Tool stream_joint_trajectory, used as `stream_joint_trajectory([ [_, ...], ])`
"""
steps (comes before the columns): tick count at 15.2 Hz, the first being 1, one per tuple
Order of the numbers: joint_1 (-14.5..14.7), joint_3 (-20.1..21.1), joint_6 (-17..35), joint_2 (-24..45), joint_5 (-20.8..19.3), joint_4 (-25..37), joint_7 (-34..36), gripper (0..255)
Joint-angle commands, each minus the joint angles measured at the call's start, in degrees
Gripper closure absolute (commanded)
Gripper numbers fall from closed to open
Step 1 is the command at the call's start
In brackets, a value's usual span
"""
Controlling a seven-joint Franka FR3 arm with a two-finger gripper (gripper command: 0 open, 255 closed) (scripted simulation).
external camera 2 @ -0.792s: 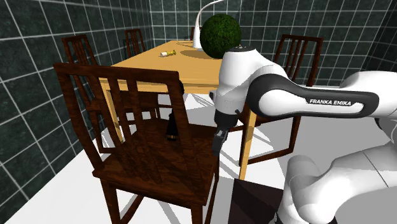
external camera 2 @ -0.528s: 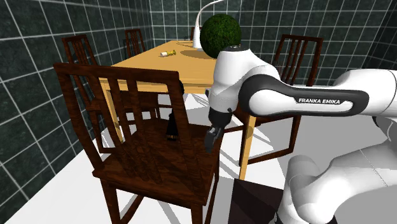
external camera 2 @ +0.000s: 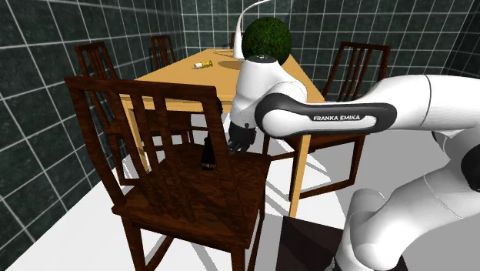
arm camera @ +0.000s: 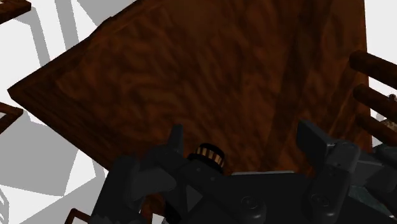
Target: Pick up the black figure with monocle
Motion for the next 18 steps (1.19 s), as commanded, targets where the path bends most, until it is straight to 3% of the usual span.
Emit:
stream_joint_trajectory([
  [1, -1.65, 0.08, 2.55, 2.89, -0.82, 2.36, 2.53, 0],
  [14, -11.08, -0.05, 14.71, 19.05, -7.68, 17.42, 19.99, 0],
  [18, -11.28, -0.10, 17.15, 19.16, -8.10, 15.28, 20.80, 0],
])
